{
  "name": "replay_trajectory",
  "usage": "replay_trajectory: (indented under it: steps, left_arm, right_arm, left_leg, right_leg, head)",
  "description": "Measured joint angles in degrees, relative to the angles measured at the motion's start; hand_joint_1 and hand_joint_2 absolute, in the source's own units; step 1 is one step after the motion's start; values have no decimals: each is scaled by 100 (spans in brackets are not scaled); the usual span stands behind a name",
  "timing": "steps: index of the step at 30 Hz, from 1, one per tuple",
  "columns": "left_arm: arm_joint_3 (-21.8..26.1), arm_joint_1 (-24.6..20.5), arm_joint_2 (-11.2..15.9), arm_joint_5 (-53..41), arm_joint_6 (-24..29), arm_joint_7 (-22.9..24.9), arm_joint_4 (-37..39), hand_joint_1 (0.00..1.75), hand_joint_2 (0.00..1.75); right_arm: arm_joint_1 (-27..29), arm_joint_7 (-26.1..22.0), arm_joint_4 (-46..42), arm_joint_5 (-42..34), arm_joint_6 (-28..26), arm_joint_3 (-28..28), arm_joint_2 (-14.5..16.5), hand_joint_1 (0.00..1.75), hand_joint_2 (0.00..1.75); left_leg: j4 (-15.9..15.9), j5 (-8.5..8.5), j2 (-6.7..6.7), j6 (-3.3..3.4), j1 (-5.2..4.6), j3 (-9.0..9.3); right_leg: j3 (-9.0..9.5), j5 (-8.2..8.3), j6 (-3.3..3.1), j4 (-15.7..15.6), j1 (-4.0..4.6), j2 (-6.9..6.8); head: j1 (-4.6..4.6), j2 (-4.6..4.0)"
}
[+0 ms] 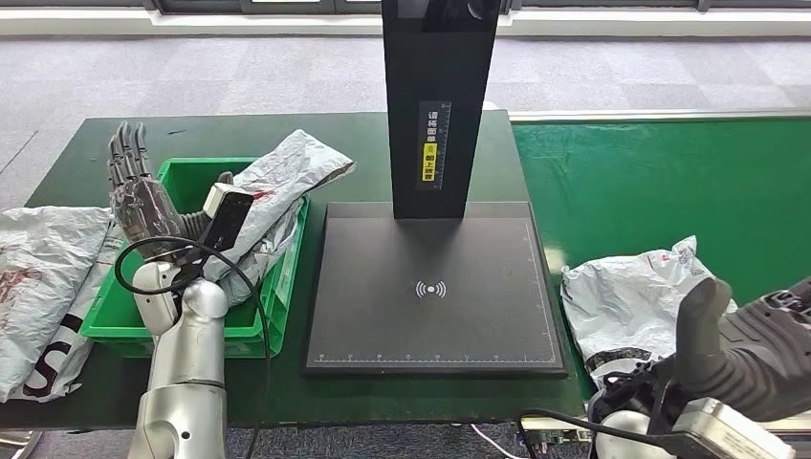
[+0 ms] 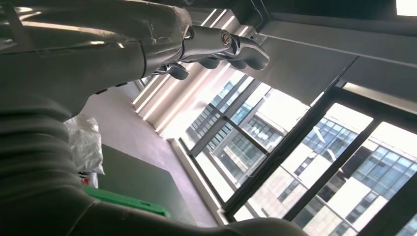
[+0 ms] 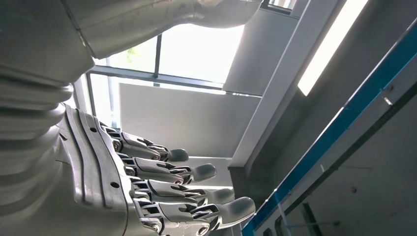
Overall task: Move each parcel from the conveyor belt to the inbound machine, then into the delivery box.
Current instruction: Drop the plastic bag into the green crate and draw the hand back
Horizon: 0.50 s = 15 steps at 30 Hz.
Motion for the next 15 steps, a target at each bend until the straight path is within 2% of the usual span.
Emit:
replay_trajectory:
  steps: [3,4,6,9,12,15]
  left_arm:
    - [16,18,-13,1501,-1,-716,-52,0,175]
    - [-60,66,-8,2283,-36,-899,-100,0,175]
    - [-426,285,48,3949,-306,-1052,-325,0,175]
    - [-1244,821,203,5966,-1373,-1087,-963,0,175]
    - [-1846,1325,334,7012,-2300,-1095,-1609,0,175]
    - [-2180,1606,427,7239,-2528,-1096,-2003,0,175]
  right_arm:
    - [-26,109,193,145,0,-22,0,0,175]
    - [-57,289,356,288,0,-60,-4,0,175]
    - [-221,942,832,700,4,-213,-25,0,175]
    - [-729,2119,1806,1605,34,-646,-110,0,175]
    - [-1181,2820,2733,2459,28,-1129,-268,0,175]
    - [-1418,2971,3304,2698,6,-1450,-364,0,175]
  left_leg:
    - [0,0,1,0,0,1]
    - [0,-1,3,0,0,2]
    - [-1,-3,9,-1,0,4]
    - [0,-1,7,4,0,2]
    - [1,3,-3,9,-3,1]
    - [2,2,-4,9,-5,0]
  right_leg:
    - [0,0,0,0,0,0]
    - [1,0,0,0,0,2]
    - [0,0,0,-1,0,7]
    - [1,1,1,-2,0,3]
    - [4,3,4,-3,-3,-6]
    - [2,4,5,-4,-4,-6]
  head:
    - [1,0]
    - [1,0]
    - [1,0]
    - [0,0]
    - [0,0]
    - [0,0]
